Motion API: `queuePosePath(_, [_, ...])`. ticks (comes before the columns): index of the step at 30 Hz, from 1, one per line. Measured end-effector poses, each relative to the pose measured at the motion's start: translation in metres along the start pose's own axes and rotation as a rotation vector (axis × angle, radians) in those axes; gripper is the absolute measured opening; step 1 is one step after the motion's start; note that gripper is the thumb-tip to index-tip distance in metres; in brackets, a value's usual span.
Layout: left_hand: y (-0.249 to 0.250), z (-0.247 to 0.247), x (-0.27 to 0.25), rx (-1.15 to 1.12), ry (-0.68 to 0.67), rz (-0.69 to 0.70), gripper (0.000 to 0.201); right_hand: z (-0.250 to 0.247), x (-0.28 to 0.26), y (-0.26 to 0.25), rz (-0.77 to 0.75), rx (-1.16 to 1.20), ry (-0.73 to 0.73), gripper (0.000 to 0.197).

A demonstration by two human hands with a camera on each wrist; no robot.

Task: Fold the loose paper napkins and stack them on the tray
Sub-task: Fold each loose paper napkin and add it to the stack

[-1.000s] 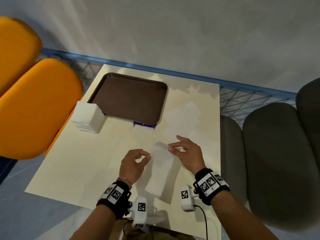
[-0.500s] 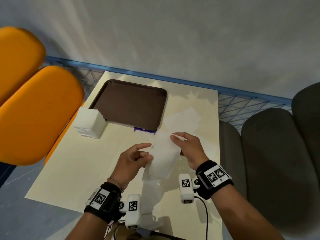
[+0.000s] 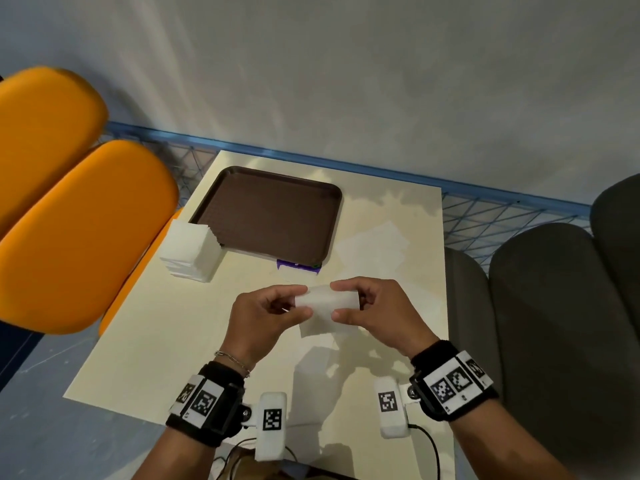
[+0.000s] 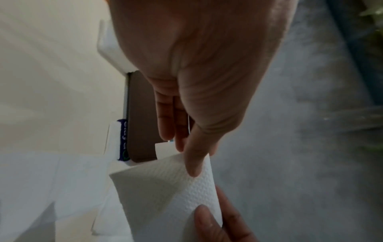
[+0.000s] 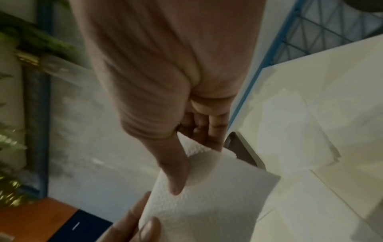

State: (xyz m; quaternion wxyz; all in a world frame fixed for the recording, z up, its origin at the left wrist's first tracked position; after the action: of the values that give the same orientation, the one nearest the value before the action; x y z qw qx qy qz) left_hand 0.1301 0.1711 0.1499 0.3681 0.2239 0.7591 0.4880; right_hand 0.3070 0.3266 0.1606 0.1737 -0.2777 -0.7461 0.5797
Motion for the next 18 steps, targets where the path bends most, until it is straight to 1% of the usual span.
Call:
queuePosePath(2, [0.002, -0.004, -0.001, 0.149, 0.03, 0.096, 0.036, 0.002, 0.002, -0.005, -0.033, -0.098, 0.028, 0.045])
queuePosePath(3, [0.003, -0.006, -0.002, 0.212, 0.046, 0.148, 0.036, 0.003, 0.003, -0.009, -0.046, -0.141, 0.035, 0.046])
queuePosePath(6, [0.007, -0.011, -0.003, 0.347, 0.079, 0.277, 0.033, 0.008, 0.007, -0.02, -0.085, -0.3, 0.007, 0.06])
queuePosePath(8, [0.01, -0.015, -0.003, 0.415, 0.094, 0.355, 0.031, 0.011, 0.012, -0.026, -0.112, -0.475, -0.034, 0.065])
queuePosePath(9, [0.012, -0.017, -0.002, 0.444, 0.098, 0.392, 0.031, 0.013, 0.014, -0.027, -0.12, -0.57, -0.063, 0.062])
queuePosePath(11, [0.016, -0.021, 0.001, 0.475, 0.099, 0.442, 0.03, 0.016, 0.019, -0.031, -0.129, -0.705, -0.103, 0.048])
queuePosePath(13, [0.019, -0.027, 0.003, 0.451, 0.089, 0.458, 0.032, 0.021, 0.023, -0.034, -0.126, -0.748, -0.086, 0.035])
queuePosePath(15, [0.023, -0.035, 0.008, 0.378, 0.074, 0.446, 0.036, 0.028, 0.028, -0.035, -0.108, -0.721, -0.063, 0.025])
queuePosePath(16, [0.026, -0.039, 0.01, 0.336, 0.065, 0.423, 0.041, 0.031, 0.032, -0.034, -0.08, -0.679, -0.059, 0.025])
queuePosePath(18, [0.029, -0.049, 0.014, 0.238, 0.042, 0.341, 0.051, 0.038, 0.036, -0.034, -0.02, -0.523, -0.054, 0.034])
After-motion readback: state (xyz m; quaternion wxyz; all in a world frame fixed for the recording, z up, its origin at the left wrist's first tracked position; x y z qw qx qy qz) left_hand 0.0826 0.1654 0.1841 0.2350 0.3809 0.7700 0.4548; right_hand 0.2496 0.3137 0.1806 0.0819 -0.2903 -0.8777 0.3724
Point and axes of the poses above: each hand's wrist, its own x-axis towards the middle knuckle, its own z-axis out of the palm, y = z × x, the point moved 1 cm from there along x, towards the middle knuckle, and after that the axes turned 12 degrees about -z, right-handed, at the moved point
